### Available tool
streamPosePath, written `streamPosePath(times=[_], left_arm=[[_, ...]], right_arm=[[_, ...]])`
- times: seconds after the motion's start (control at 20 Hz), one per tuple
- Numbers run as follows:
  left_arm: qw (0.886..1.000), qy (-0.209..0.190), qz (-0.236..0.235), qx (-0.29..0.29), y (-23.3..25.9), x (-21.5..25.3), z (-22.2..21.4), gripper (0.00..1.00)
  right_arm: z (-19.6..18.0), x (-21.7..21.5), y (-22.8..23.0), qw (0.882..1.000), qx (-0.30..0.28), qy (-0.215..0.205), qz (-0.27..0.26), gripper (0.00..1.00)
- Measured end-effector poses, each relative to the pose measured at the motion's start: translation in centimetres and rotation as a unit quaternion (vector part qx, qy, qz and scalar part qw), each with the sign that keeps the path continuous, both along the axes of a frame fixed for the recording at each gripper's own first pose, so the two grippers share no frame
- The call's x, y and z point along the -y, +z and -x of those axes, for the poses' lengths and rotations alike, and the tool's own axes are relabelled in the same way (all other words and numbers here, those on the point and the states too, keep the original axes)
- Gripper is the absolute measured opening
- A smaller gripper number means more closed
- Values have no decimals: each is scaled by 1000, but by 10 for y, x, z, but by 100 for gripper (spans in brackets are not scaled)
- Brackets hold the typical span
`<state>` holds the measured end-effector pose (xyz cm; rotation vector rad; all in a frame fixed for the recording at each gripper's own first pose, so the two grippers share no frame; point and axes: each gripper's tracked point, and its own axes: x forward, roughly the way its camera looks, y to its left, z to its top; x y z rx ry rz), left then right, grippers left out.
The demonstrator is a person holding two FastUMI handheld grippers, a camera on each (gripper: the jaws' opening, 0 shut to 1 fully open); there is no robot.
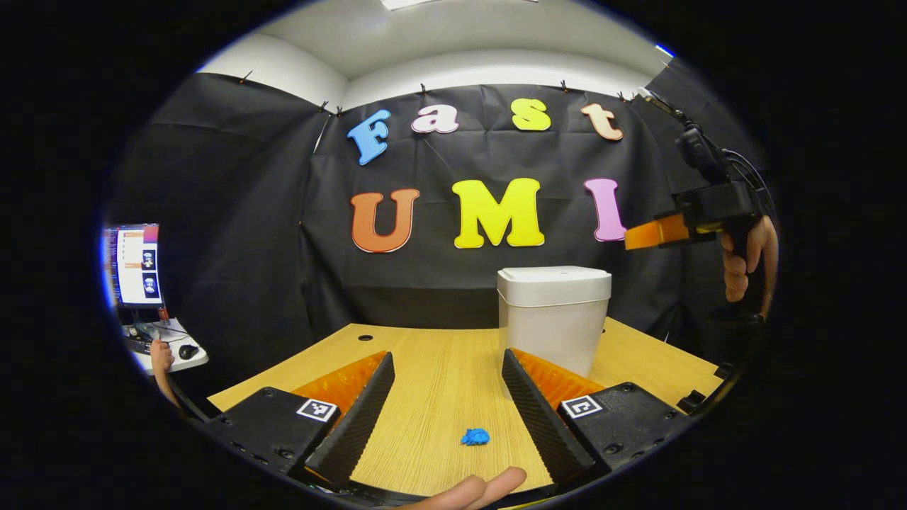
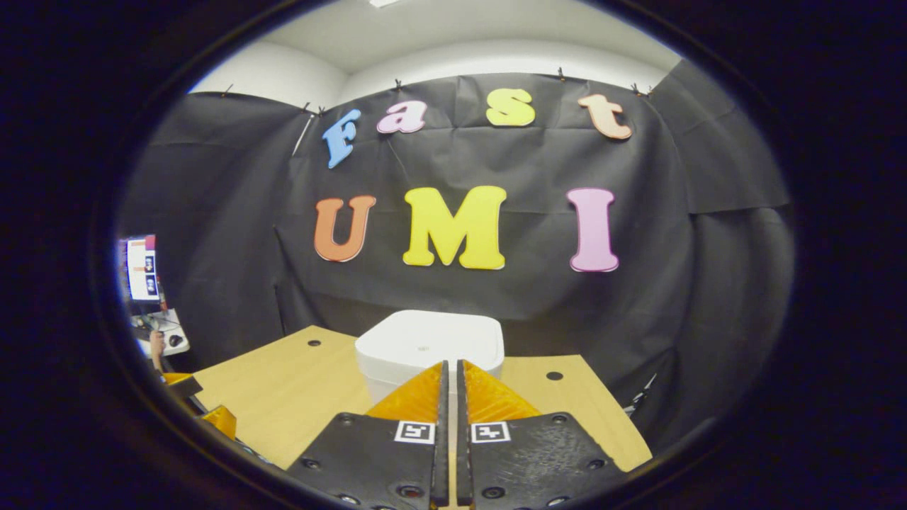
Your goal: Press the lid of the desktop garbage bin to open it, pick up the crumpled paper on the desktop and throw it into the bin, then pick up the pop can on the desktop and drop it into the bin, and finally close the garbage bin lid.
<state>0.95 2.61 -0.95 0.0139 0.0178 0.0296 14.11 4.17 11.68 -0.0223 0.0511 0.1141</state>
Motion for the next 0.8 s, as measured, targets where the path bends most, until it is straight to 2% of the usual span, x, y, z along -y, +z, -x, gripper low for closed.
streamPosePath(times=[0.1,0.2,0.35,0.55,0.8], left_arm=[[1000,4,0,2,2,-4,-1,99],[1000,1,-1,11,5,-6,1,99],[1000,-4,5,6,1,-8,-2,99],[1000,1,4,10,3,-15,-3,99],[1000,2,4,13,4,-20,-3,99]], right_arm=[[-24,-12,3,1000,-5,-1,-3,0],[-46,-19,-3,1000,-22,-8,9,0],[-72,-37,-15,998,-61,-4,-15,0],[-105,-43,-33,995,-92,-21,-5,0],[-113,-43,-45,993,-115,-21,-2,0]])
